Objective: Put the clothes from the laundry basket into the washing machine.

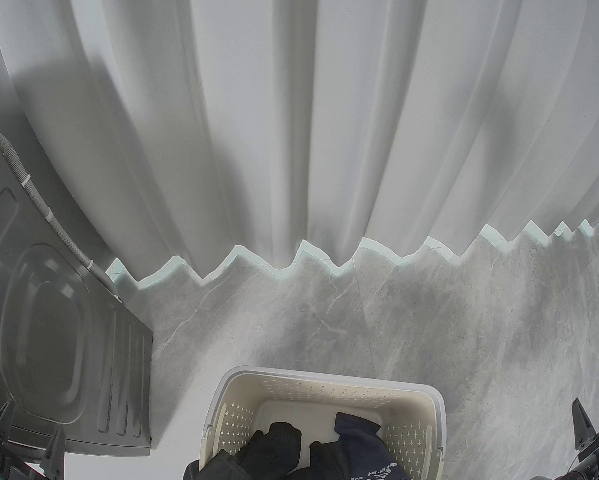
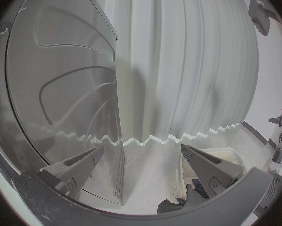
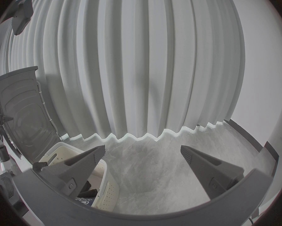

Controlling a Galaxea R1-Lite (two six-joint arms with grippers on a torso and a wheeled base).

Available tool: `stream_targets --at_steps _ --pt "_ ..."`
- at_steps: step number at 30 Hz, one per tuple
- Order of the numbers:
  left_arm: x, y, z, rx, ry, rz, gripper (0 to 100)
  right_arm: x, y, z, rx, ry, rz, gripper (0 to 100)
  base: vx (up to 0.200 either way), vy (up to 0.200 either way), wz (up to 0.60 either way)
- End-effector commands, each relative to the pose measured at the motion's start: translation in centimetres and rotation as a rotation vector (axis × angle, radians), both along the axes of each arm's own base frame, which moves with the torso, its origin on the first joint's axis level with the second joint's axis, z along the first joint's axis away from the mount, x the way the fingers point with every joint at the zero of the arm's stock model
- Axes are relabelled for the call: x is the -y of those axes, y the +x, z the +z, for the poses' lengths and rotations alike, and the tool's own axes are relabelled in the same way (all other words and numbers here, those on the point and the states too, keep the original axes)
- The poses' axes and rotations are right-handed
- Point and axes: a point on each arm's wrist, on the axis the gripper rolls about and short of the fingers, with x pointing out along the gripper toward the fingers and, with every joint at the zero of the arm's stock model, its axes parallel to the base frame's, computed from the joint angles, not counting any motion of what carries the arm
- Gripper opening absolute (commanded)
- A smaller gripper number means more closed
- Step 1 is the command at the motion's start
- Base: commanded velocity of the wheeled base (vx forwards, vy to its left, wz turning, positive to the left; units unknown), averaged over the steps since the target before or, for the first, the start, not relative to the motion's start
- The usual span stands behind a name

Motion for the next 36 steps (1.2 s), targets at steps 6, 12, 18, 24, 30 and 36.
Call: stream_targets --at_steps 6,12,18,24,30,36 --pt "0.00 0.06 -0.47 -0.009 0.000 0.000 100 0.00 0.04 -0.51 -0.005 0.000 0.002 100 0.000 0.000 0.00" --pt "0.00 0.05 -0.43 -0.008 0.001 -0.001 100 0.00 0.04 -0.51 -0.005 0.001 0.002 100 -0.133 0.000 0.00" --pt "0.00 0.06 -0.47 -0.009 0.003 0.000 100 0.00 0.03 -0.52 -0.004 0.001 0.002 100 -0.200 0.000 0.00" --pt "-0.01 0.05 -0.43 -0.008 -0.002 0.005 100 0.00 0.04 -0.50 -0.004 0.001 0.000 100 -0.200 0.000 0.00" --pt "-0.01 0.06 -0.47 -0.009 -0.003 0.005 100 0.00 0.03 -0.52 -0.004 0.001 0.002 100 -0.200 0.000 0.00" --pt "-0.01 0.06 -0.47 -0.009 -0.003 0.003 100 0.00 0.03 -0.52 -0.004 0.001 0.002 100 -0.200 0.000 0.00"
